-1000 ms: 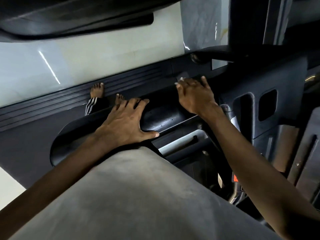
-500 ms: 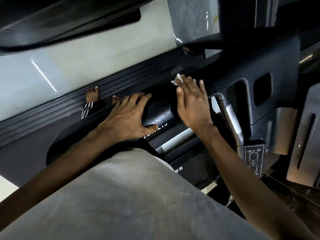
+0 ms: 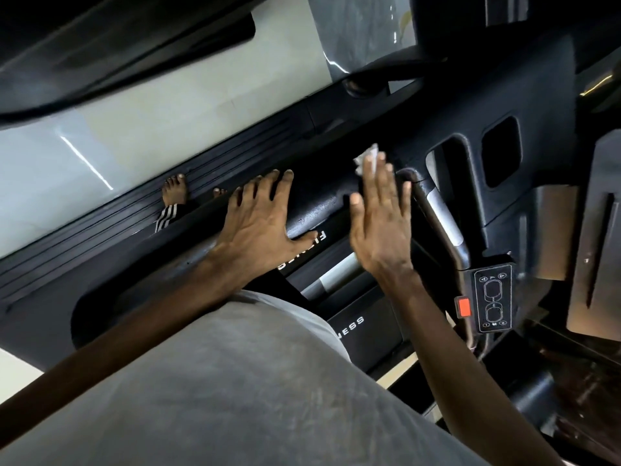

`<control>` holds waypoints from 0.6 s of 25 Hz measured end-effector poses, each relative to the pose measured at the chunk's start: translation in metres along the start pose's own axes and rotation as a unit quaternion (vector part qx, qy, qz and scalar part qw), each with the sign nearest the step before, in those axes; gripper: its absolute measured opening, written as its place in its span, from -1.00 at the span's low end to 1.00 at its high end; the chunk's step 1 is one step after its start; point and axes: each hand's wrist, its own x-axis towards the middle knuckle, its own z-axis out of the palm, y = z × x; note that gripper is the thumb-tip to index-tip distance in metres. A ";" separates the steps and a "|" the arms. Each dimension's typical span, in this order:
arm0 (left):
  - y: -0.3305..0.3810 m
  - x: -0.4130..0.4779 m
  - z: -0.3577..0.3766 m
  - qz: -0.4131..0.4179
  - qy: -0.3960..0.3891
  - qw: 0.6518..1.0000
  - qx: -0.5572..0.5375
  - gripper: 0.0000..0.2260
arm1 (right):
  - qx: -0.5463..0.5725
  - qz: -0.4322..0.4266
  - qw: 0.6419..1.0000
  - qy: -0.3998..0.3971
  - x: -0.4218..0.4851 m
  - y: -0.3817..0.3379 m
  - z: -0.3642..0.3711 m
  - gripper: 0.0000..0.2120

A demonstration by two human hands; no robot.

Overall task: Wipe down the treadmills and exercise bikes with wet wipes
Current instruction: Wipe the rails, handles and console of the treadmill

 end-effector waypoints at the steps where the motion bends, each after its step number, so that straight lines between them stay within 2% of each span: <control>1: 0.001 0.000 0.000 -0.002 0.001 1.000 0.005 -0.04 | -0.002 0.042 0.999 0.014 0.011 0.012 -0.003 -0.42; 3: 0.003 0.001 0.000 -0.005 0.001 1.000 0.013 -0.03 | 0.028 0.120 0.992 0.023 0.030 0.029 -0.010 -0.38; 4: 0.003 0.002 0.000 -0.007 0.001 1.000 0.014 -0.03 | 0.041 0.119 0.992 0.017 0.030 0.027 -0.010 -0.36; 7: 0.004 0.003 0.002 -0.009 0.006 1.000 0.015 -0.02 | 0.042 -0.015 0.999 -0.026 -0.005 -0.011 0.000 -0.35; 9: 0.004 0.003 0.003 -0.008 0.006 1.000 0.016 -0.01 | 0.026 -0.060 0.997 -0.046 -0.014 -0.011 0.002 -0.36; 11: 0.005 0.004 0.002 -0.015 -0.002 1.000 0.017 -0.01 | 0.007 0.013 1.000 -0.018 0.002 0.005 0.000 -0.35; 13: 0.005 0.004 0.000 -0.019 -0.008 1.000 0.019 -0.01 | 0.042 0.086 0.995 0.002 0.008 0.011 -0.001 -0.32; 15: 0.007 0.004 -0.001 -0.014 -0.006 1.000 0.020 -0.01 | 0.077 0.068 0.995 0.002 -0.003 0.000 0.005 -0.29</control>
